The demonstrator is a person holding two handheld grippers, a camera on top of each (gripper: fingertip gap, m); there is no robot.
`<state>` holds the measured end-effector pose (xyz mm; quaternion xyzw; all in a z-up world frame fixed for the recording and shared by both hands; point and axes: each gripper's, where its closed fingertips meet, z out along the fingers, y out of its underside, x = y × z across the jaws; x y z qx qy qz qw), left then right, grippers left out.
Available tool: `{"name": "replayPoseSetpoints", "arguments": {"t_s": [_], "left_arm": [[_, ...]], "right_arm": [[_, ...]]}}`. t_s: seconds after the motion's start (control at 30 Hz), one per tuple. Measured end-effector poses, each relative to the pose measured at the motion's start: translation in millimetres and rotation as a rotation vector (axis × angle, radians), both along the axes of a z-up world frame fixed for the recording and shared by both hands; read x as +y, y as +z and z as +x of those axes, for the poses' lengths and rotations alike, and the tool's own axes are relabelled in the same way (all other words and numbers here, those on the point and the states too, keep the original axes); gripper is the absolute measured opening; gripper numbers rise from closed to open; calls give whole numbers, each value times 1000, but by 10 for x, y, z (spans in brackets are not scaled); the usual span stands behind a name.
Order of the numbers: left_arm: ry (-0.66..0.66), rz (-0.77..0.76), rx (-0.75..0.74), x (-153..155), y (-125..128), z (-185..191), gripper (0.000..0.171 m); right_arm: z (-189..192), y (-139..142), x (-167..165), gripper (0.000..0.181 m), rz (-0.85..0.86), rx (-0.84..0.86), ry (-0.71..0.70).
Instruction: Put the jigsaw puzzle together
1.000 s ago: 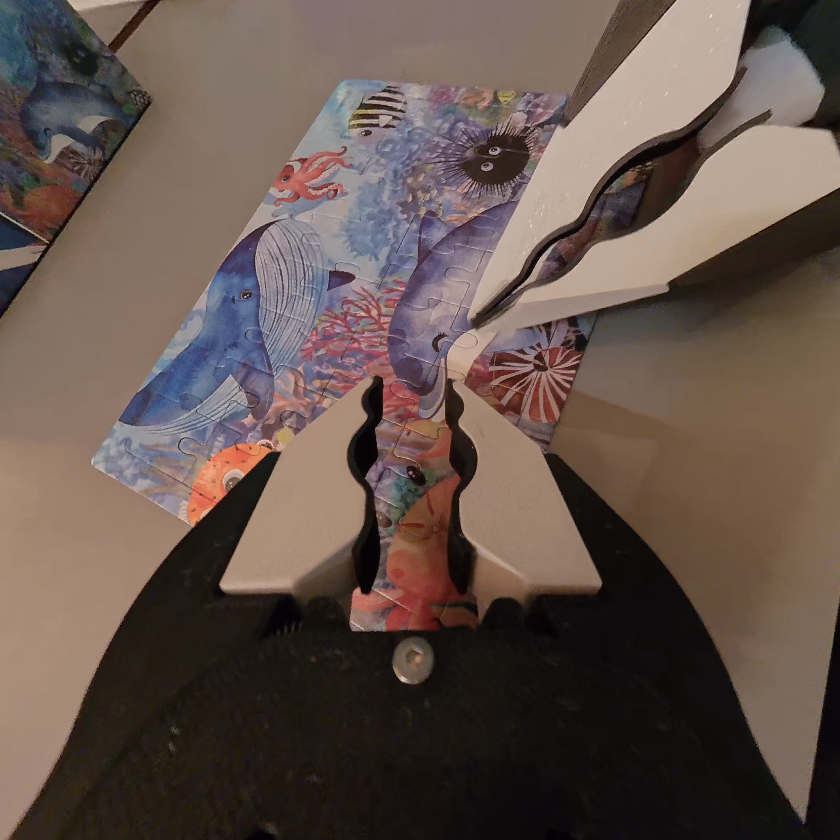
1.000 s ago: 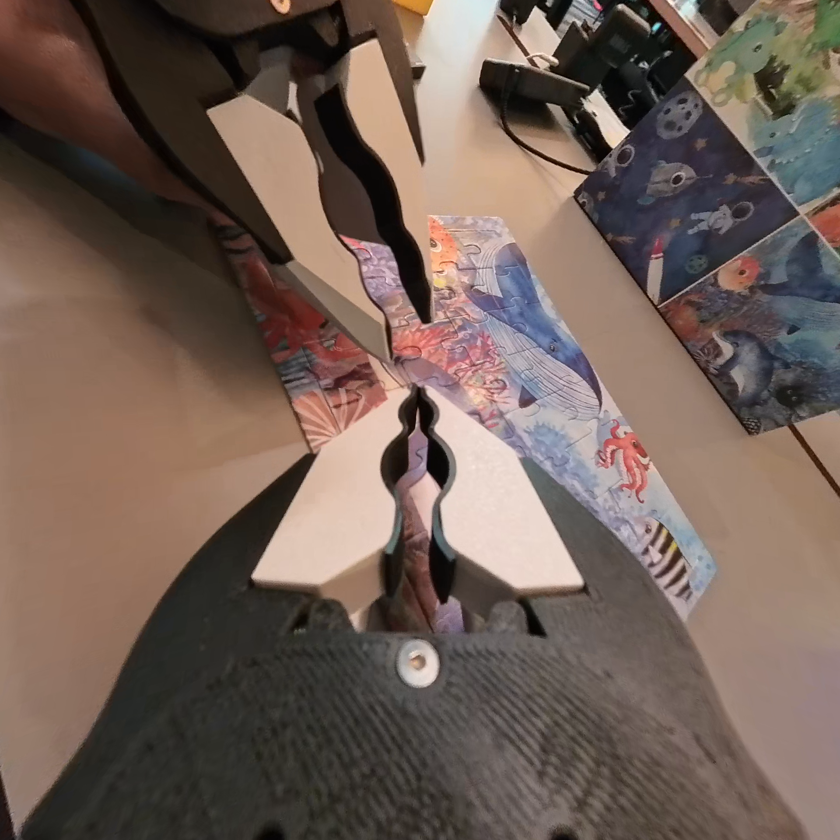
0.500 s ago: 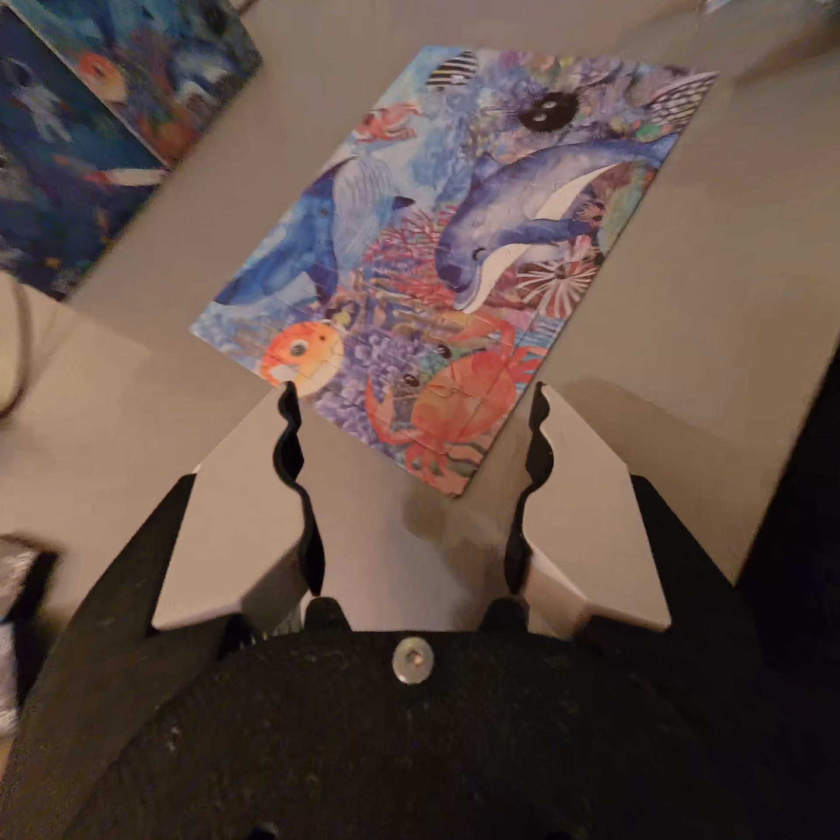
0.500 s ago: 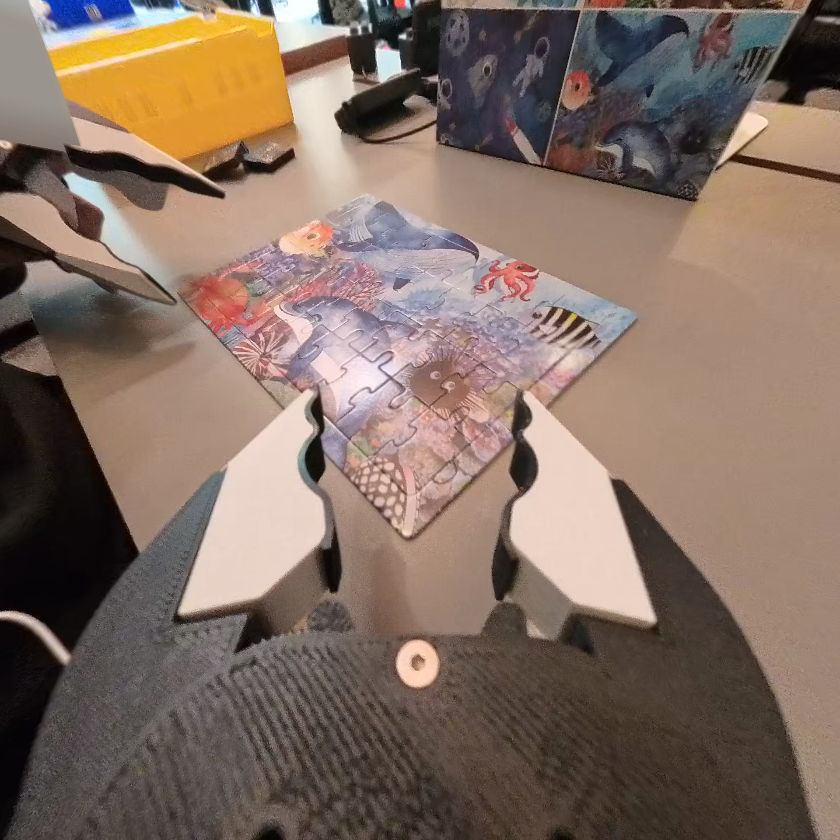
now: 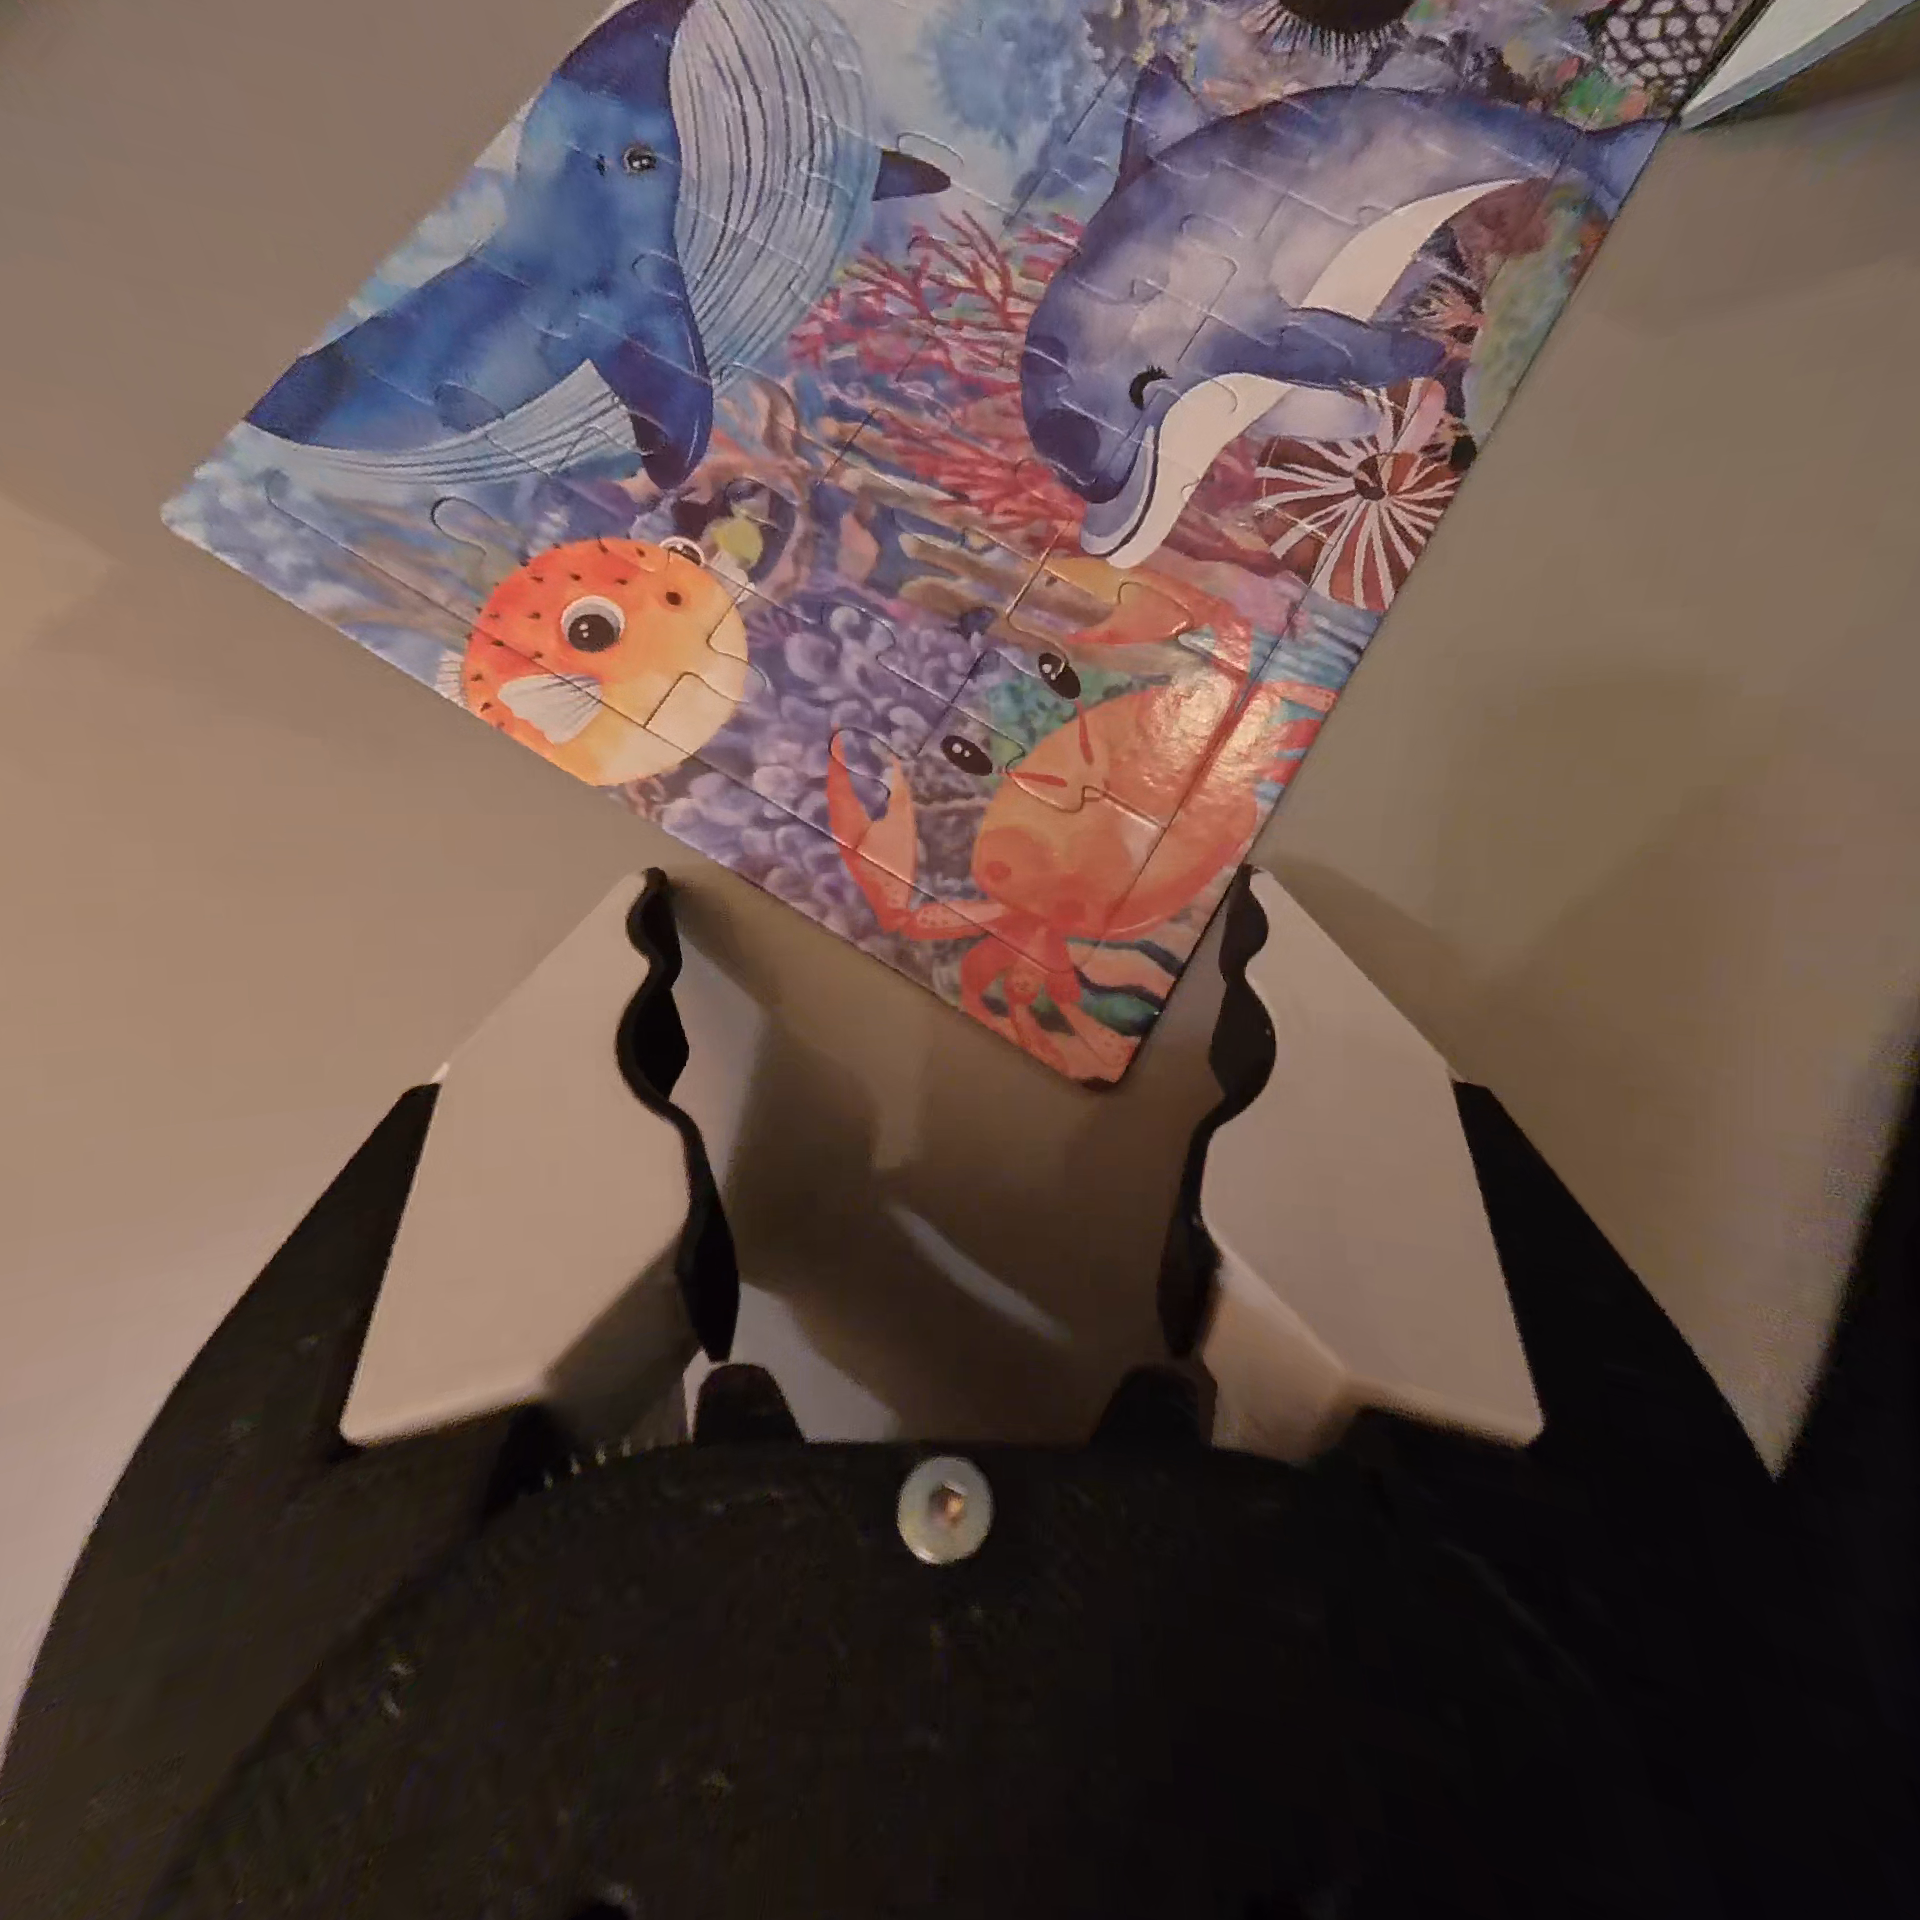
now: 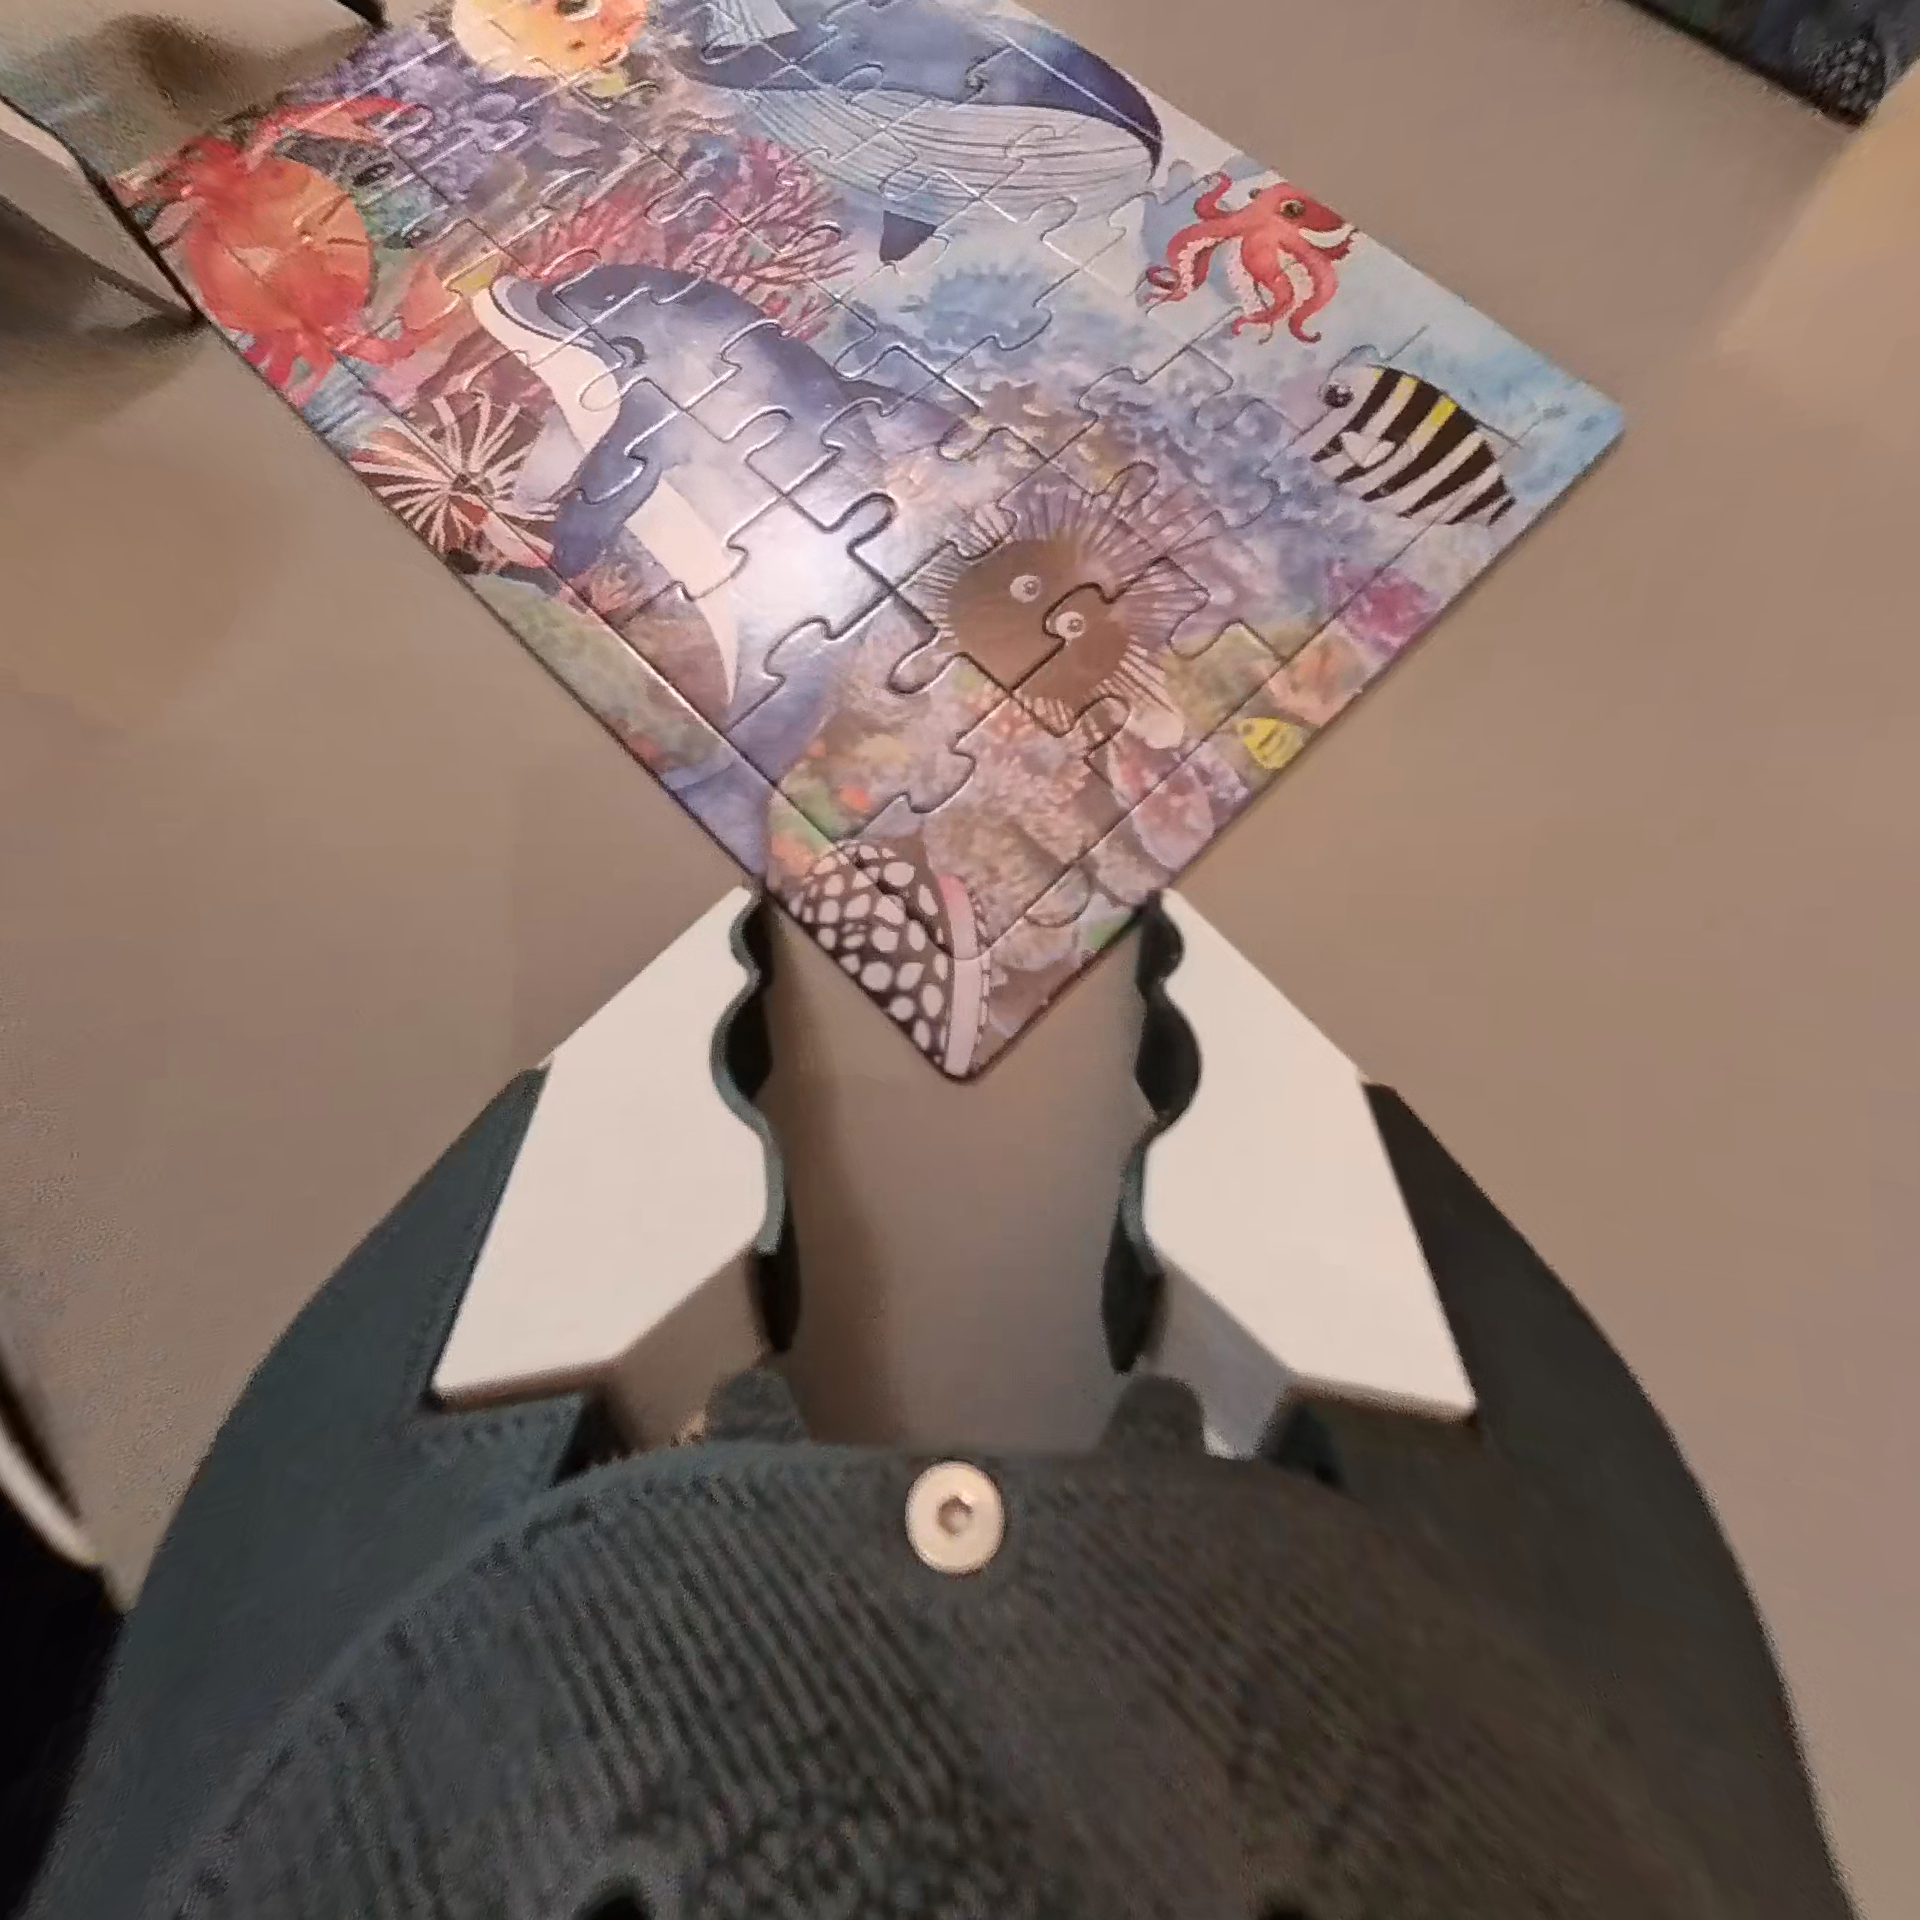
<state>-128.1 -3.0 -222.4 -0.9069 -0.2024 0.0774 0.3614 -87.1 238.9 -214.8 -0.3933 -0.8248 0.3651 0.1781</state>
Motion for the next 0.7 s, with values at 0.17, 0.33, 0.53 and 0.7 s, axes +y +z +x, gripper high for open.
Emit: {"name": "replayPoseSetpoints", "arguments": {"t_s": [0.17,0.33,0.53,0.7], "left_arm": [[-5,-15,6,101,-16,-349,114],[-38,-34,-7,119,-14,-506,112],[-45,-2,3,93,2,-550,102],[-54,10,-10,83,15,-563,98]], "right_arm": [[-365,-7,-33,79,8,-4,61],[-545,-13,15,81,41,-42,100],[-559,-9,9,82,23,-25,75],[-556,-7,-2,83,10,-11,57]]}}
